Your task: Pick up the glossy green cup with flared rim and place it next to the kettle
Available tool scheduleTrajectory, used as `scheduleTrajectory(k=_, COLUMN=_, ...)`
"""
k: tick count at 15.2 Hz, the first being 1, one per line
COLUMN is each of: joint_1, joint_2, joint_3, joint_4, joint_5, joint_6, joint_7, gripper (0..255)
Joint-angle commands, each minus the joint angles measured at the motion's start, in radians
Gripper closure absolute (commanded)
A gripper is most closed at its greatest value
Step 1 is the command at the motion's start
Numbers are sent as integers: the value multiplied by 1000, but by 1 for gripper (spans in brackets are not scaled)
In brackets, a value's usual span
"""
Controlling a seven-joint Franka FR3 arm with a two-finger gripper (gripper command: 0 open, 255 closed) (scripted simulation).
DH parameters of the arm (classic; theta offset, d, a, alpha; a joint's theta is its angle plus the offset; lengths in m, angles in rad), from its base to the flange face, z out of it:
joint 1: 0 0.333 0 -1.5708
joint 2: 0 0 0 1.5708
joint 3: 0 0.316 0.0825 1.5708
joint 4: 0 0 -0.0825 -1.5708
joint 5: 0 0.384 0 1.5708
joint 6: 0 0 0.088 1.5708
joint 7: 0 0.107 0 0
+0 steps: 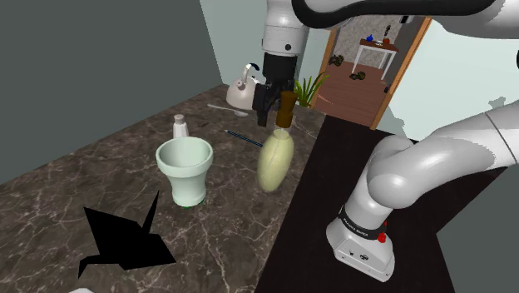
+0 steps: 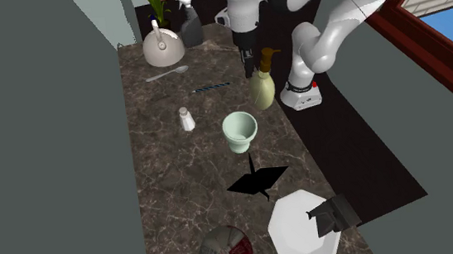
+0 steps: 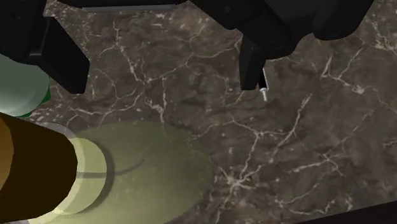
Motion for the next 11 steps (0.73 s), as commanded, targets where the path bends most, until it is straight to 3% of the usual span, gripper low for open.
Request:
scheduleTrajectory(k=1, joint_1=5, joint_2=47, joint_3=35, joint_4=28, joint_5=26, joint_6=34, joint_7=47, gripper=0)
scheduleTrajectory(k=11, joint_1=21, joint_2=293, joint_3=223, joint_4=219, joint_5=90, joint_6=175, joint_7=306, gripper=0)
